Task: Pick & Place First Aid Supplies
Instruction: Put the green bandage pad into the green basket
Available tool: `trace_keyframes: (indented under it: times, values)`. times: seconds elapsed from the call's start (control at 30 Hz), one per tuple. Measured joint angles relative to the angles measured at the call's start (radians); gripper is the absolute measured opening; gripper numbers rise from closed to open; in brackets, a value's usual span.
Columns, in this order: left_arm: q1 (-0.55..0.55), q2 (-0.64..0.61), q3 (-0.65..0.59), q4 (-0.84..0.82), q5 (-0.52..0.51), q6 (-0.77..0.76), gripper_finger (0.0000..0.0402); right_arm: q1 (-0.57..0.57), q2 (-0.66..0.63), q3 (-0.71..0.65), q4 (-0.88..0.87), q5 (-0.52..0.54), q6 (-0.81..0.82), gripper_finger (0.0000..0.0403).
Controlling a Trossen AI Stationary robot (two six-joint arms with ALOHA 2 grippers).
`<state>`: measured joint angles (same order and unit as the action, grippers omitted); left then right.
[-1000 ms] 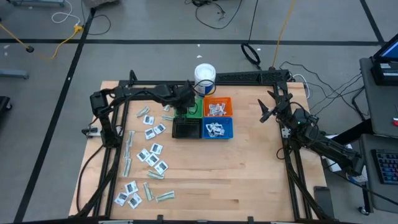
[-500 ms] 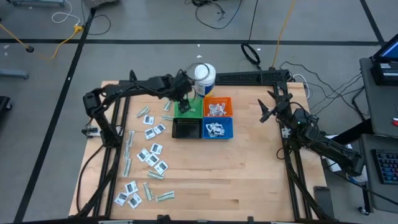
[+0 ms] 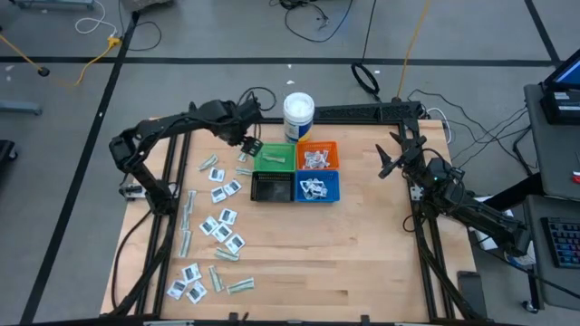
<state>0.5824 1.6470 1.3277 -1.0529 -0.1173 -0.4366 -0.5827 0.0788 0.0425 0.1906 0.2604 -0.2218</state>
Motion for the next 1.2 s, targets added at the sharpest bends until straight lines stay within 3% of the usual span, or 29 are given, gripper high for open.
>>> trace_keyframes:
  times: [0.3, 0.83, 1.03, 1.2]
  values:
    - [0.062, 0.031, -0.050, -0.014, 0.042, -0.040, 0.0243, 0.000, 0.000, 0.000, 0.000, 0.000, 0.000, 0.0279]
    - [0.136, 0.267, -0.061, 0.109, 0.082, 0.009, 0.0235, 0.000, 0.000, 0.000, 0.000, 0.000, 0.000, 0.0279]
    - [0.138, 0.276, -0.088, 0.164, 0.085, 0.013, 0.0238, 0.000, 0.000, 0.000, 0.000, 0.000, 0.000, 0.0279]
    - [0.139, 0.272, -0.118, 0.189, 0.124, 0.046, 0.0213, 0.000, 0.000, 0.000, 0.000, 0.000, 0.000, 0.0279]
